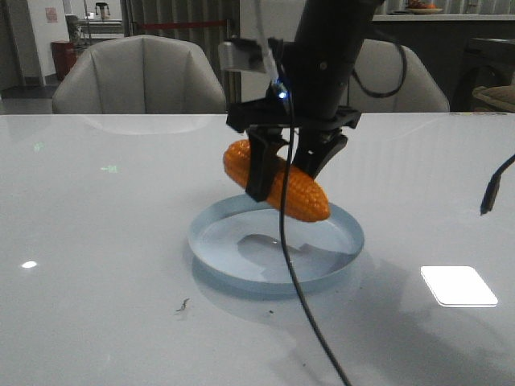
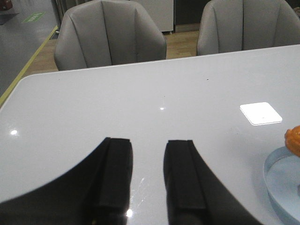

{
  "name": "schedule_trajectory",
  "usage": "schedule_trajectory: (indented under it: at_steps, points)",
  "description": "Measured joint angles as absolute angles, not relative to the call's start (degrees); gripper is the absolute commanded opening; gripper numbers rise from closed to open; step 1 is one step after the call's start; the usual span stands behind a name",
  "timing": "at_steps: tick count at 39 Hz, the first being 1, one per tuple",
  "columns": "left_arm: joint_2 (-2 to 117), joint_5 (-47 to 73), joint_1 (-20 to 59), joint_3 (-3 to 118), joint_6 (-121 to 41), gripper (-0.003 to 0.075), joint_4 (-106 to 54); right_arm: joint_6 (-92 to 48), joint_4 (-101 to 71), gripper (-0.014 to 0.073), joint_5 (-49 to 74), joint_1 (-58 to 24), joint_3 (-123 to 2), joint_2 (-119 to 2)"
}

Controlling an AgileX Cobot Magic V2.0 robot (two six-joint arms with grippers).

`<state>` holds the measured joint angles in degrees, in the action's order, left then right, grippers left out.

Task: Place corn on plate with both arms
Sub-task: 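Lower the corn onto the plate, open the right gripper, lift away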

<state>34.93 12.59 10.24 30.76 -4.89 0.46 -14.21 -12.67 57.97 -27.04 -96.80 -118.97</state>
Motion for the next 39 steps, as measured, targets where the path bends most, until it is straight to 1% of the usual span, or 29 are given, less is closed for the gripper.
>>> schedule_trajectory:
  at_steps: [1, 3, 6, 8, 17, 27, 33, 39]
  points:
    - [34.93, 12.59, 10.24, 30.76, -4.89, 0.0272, 0.46, -14.21, -12.67, 0.0333, 57.97, -27.32, -96.8, -119.61]
    - [34.93, 12.59, 10.24, 30.76, -4.89, 0.0272, 0.46, -14.21, -12.67, 0.0401, 57.97, -27.57, -96.8, -120.56]
    - [34.93, 12.59, 10.24, 30.76, -4.89, 0.0272, 0.46, -14.21, -12.67, 0.0471, 58.4, -27.62, -96.8, -121.98]
    - [34.93, 12.59, 10.24, 30.76, -4.91, 0.0272, 0.46, -14.21, -12.57, 0.049, 58.61, -27.62, -96.8, -122.63]
    - [34.93, 12.59, 10.24, 30.76, -4.91, 0.0272, 0.46, -14.21, -12.49, 0.0493, 59.36, -27.62, -97.6, -123.26]
    - [34.93, 12.59, 10.24, 30.76, -4.91, 0.0272, 0.46, -14.09, -12.44, 0.0493, 62.3, -26.55, -104.54, -120.25]
    - [34.93, 12.59, 10.24, 30.76, -4.91, 0.0272, 0.46, -12.61, -12.44, 0.0493, 64.35, -22.2, -108.11, -112.07]
    - [34.93, 12.59, 10.24, 30.76, -4.91, 0.0272, 0.46, -11.93, -12.44, 0.0493, 65.94, -14.97, -107.93, -101.08]
